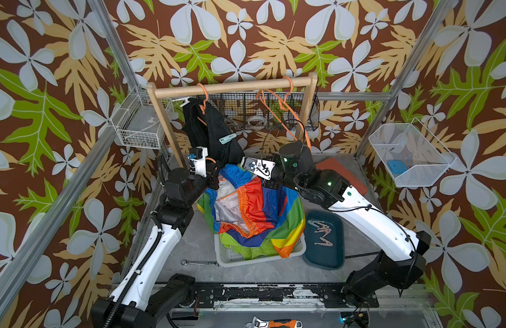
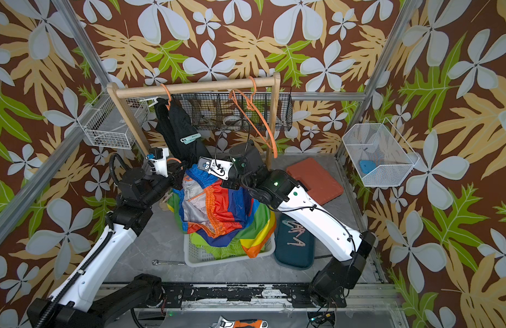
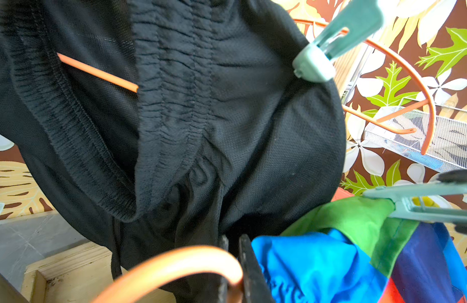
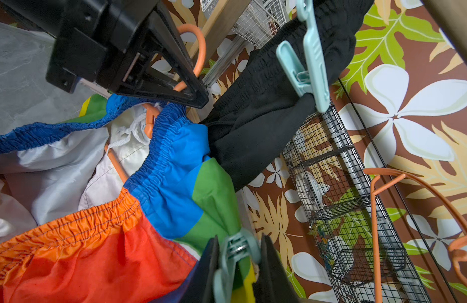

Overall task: Remove the clothespins securing shorts to the hanger
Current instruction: Remove the clothespin from the hanger.

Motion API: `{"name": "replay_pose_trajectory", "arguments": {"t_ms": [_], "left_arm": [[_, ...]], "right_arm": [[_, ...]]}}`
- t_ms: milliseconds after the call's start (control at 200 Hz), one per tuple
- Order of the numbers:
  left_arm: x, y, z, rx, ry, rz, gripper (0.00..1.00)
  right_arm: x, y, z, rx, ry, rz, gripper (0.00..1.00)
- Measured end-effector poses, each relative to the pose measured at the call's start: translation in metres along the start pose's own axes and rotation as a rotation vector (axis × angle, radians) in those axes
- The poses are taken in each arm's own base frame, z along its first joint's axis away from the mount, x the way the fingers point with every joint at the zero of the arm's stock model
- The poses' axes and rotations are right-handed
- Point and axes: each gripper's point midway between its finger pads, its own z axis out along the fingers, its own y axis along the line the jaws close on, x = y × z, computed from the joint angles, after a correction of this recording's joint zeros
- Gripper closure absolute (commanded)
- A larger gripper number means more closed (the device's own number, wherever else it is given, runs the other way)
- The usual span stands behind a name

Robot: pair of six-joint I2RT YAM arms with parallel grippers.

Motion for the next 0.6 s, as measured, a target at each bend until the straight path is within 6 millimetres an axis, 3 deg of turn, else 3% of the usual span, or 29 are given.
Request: {"name": "replay_pose_trajectory", "arguments": {"t_ms": [596], "left_arm": [[-0.001,0.000,0.000,0.000,-0.004,0.001,1.00]], "right_arm": [[-0.011,-0.003,-0.009,-0.019,-0.038,0.051,0.86]]}}
